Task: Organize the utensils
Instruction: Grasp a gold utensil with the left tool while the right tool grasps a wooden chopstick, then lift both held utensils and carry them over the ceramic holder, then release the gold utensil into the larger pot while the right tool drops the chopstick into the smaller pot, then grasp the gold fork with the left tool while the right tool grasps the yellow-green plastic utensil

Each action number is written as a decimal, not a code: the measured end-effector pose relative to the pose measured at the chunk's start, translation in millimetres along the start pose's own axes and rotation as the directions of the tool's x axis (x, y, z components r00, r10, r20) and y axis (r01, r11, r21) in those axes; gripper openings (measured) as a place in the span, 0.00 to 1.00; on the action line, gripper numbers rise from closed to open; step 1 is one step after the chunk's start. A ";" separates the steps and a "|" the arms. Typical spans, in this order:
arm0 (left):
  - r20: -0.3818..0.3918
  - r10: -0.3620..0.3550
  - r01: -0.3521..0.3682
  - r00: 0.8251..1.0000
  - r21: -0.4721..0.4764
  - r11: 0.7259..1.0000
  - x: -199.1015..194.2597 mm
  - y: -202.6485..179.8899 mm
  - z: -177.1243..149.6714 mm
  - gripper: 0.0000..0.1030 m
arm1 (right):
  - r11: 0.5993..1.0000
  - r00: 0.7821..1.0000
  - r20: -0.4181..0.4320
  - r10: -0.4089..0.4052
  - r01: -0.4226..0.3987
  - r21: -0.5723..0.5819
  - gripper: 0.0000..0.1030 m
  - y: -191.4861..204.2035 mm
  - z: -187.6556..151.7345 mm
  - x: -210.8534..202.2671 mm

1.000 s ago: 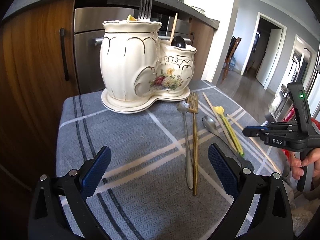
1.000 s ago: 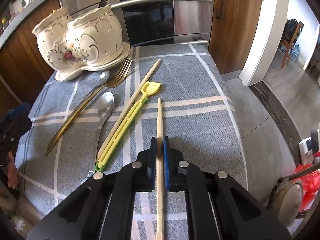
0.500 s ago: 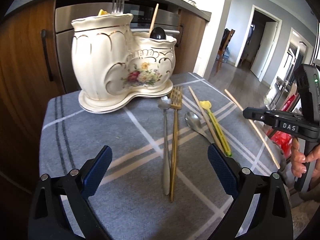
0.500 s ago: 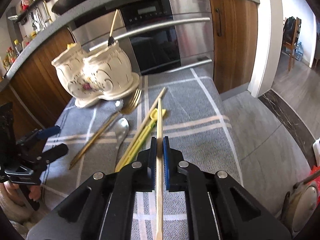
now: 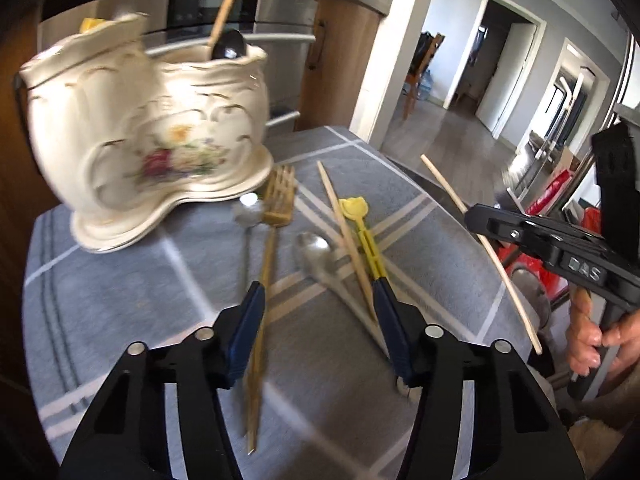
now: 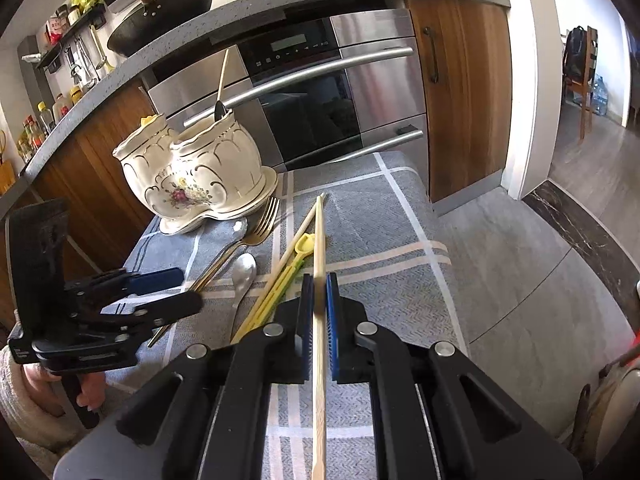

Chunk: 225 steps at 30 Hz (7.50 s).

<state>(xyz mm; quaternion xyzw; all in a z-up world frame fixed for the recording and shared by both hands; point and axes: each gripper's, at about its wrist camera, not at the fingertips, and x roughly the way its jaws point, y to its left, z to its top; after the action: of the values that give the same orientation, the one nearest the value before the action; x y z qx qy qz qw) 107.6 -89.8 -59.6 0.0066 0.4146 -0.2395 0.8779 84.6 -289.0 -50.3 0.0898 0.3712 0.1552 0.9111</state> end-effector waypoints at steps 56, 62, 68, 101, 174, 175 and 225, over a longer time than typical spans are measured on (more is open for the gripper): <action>0.395 0.146 -0.144 0.907 -0.035 0.989 -141.5 43.5 47.3 0.02 | 0.995 0.967 0.239 0.084 -0.068 -0.074 0.06 58.9 91.9 -5.8; 0.470 0.210 -0.208 0.858 -0.056 0.977 -180.6 67.5 84.9 0.02 | 0.992 0.947 0.302 0.112 -0.091 -0.082 0.06 82.2 136.3 5.6; 0.525 0.299 -0.293 0.797 -0.096 0.951 -193.4 93.4 129.9 0.02 | 0.992 0.925 0.359 0.125 -0.113 -0.054 0.06 100.4 179.2 32.7; 0.487 0.391 -0.427 0.781 -0.041 0.904 -119.5 113.0 124.8 0.02 | 0.985 0.873 0.468 0.140 -0.073 -0.159 0.06 107.4 156.8 74.9; 0.183 0.225 -0.213 0.957 -0.086 0.973 -87.5 77.9 -33.5 0.92 | 0.999 0.987 -0.151 -0.048 0.045 -0.021 0.30 25.6 26.1 78.9; 0.181 0.225 -0.216 0.957 -0.068 0.974 -85.2 74.4 -35.5 0.92 | 0.999 0.985 -0.170 -0.039 0.038 -0.011 0.26 26.6 24.6 82.0; -0.100 0.168 -0.146 0.981 0.196 0.970 54.7 0.4 30.8 0.14 | 0.995 0.998 -0.055 0.008 -0.002 0.103 0.10 -2.4 13.6 37.3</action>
<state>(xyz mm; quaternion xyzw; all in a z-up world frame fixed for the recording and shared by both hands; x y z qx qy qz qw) 159.7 -118.6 -79.5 0.1360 0.4387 -0.2062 0.8640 119.9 -278.9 -65.6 0.1330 0.4035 0.1405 0.8943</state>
